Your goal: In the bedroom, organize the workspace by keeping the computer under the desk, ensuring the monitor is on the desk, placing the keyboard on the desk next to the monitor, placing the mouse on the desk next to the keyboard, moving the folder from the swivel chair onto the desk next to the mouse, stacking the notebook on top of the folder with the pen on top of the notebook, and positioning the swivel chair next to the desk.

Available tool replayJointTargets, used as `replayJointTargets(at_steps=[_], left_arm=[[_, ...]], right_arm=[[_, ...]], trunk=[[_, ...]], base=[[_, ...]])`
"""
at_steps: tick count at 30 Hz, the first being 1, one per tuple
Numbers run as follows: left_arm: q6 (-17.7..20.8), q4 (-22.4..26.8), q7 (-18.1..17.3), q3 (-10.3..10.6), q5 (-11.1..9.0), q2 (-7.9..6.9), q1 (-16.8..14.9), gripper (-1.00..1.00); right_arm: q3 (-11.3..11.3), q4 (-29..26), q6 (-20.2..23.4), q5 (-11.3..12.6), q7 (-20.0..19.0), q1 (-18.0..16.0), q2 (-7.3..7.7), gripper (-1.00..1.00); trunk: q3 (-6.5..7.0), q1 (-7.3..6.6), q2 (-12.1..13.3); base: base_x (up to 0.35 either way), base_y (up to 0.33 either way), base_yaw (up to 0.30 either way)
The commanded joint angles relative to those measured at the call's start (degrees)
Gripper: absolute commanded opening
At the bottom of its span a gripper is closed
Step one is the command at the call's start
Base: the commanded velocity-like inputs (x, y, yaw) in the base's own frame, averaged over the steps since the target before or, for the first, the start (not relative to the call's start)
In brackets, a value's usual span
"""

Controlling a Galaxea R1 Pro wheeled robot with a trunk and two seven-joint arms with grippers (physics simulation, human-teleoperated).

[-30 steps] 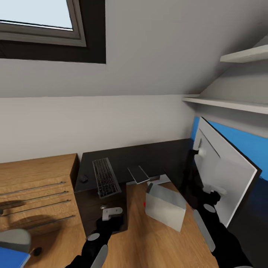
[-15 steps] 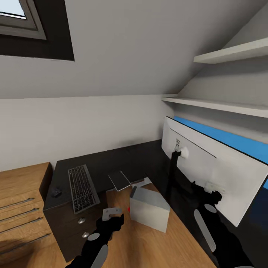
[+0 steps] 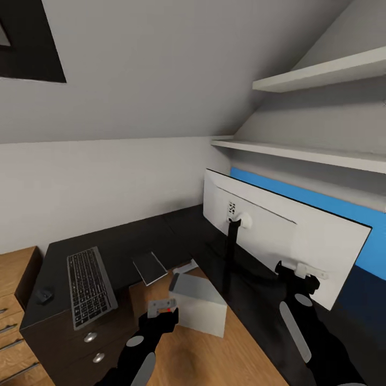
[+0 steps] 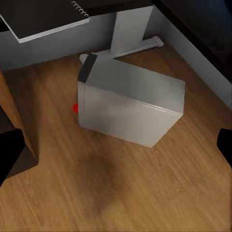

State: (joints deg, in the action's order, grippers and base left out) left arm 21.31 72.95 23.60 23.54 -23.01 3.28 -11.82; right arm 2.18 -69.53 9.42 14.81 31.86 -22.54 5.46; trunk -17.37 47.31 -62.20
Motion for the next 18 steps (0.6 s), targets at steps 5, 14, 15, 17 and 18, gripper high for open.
replayJointTargets(at_steps=[5, 14, 15, 17, 18], left_arm=[[0.1, 0.1, 0.4, 0.1, -0.6, -0.1, 0.0, 1.0], [0.1, 0.1, 0.5, 0.1, -0.6, -0.11, 0.0, 1.0], [0.1, 0.1, 0.5, 0.1, -0.6, -0.11, 0.0, 1.0], [0.1, 0.1, 0.5, 0.1, -0.6, -0.11, 0.0, 1.0], [0.1, 0.1, 0.5, 0.1, -0.6, -0.11, 0.0, 1.0]], right_arm=[[0.3, -0.1, 0.3, 0.2, 0.4, 0.0, -0.04, 1.0], [0.8, 1.7, 0.3, 0.2, 0.1, 0.0, -0.52, 1.0], [0.9, 1.9, 0.3, 0.2, 0.1, 0.0, -0.56, 1.0], [5.6, 2.7, 0.3, 0.1, 0.0, 0.0, -0.72, 1.0], [7.3, 2.7, 0.3, 0.1, 0.1, 0.0, -0.72, 1.0]], trunk=[[-0.08, 0.01, -0.1], [-0.08, 0.01, -0.1], [-0.08, 0.01, -0.1], [-0.08, 0.01, -0.1], [-0.08, 0.01, -0.1]], base=[[-0.007, 0.069, -0.011], [-0.106, 0.279, -0.001], [-0.054, 0.303, 0.0], [0.162, 0.274, 0.0], [0.206, 0.233, 0.0]])
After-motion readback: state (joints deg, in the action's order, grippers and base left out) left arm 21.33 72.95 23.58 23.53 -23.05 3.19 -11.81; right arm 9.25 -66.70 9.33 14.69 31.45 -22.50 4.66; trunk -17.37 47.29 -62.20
